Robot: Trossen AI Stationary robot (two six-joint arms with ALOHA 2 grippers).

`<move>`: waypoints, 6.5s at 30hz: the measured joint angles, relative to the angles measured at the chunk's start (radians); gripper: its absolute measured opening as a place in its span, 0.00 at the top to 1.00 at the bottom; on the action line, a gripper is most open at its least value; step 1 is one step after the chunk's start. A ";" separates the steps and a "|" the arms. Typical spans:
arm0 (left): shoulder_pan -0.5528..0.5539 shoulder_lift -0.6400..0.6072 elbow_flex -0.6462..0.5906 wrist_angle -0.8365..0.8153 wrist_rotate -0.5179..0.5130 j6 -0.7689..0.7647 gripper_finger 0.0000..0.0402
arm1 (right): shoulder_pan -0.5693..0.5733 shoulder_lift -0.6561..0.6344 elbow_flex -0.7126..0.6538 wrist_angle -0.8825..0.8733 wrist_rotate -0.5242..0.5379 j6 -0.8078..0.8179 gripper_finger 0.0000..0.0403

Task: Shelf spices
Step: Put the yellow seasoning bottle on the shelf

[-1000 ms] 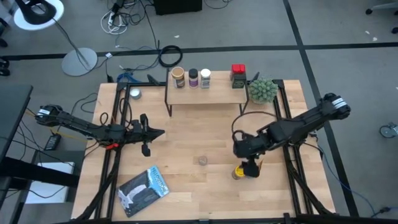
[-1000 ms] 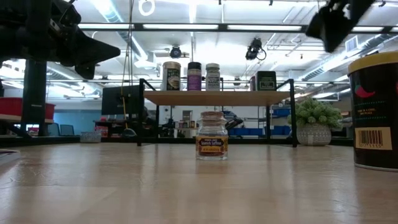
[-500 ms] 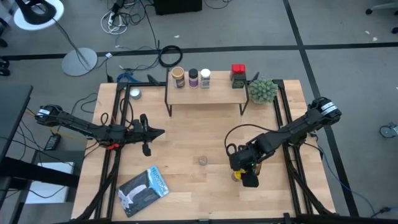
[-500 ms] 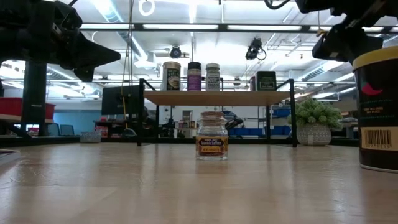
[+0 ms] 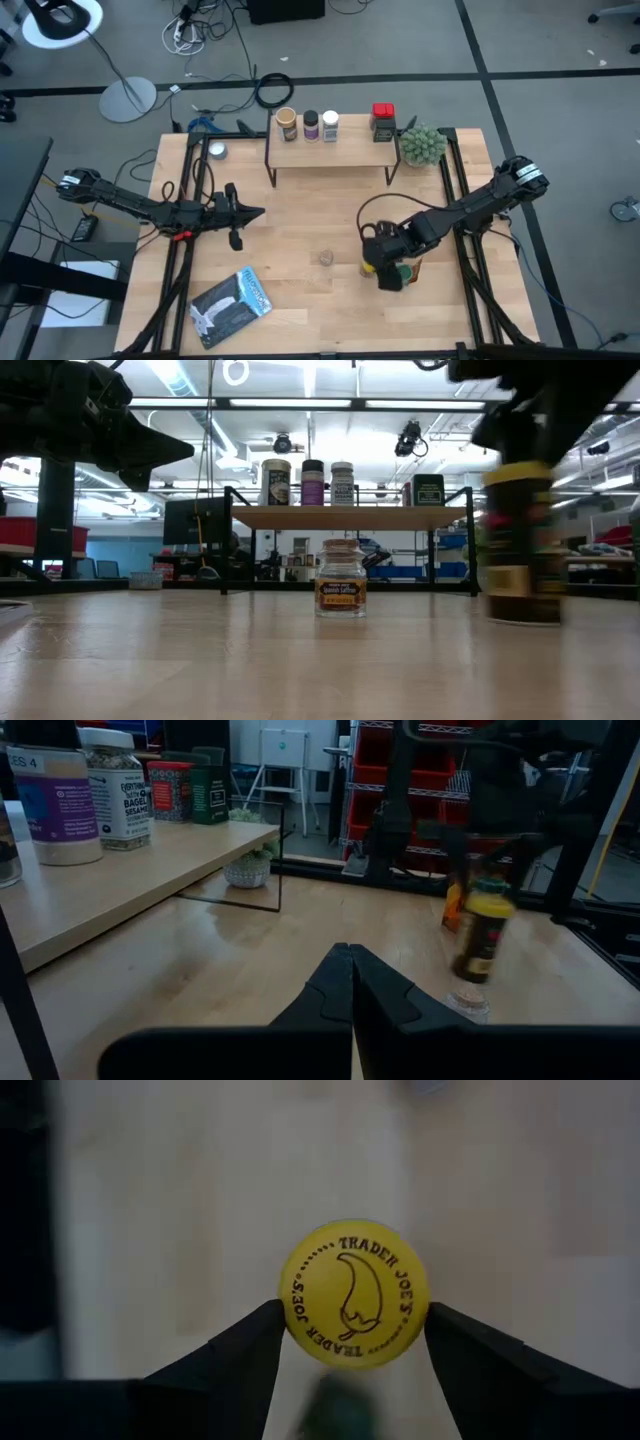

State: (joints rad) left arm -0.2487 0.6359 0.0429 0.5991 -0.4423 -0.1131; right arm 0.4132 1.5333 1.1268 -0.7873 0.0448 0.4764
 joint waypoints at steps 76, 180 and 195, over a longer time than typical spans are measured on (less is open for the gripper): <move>0.000 0.000 0.000 0.001 -0.003 0.007 1.00 | -0.241 -0.063 -0.153 0.283 0.156 -0.173 0.15; 0.000 0.000 0.000 0.009 -0.009 0.008 1.00 | -0.669 -0.062 0.342 0.171 0.047 -0.320 0.44; 0.000 0.000 0.000 0.006 -0.010 0.008 1.00 | -0.723 0.297 0.762 -0.015 -0.037 -0.430 0.44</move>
State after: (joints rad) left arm -0.2485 0.6361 0.0429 0.6056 -0.4522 -0.1052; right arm -0.3098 1.8306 1.8887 -0.8023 0.0079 0.0464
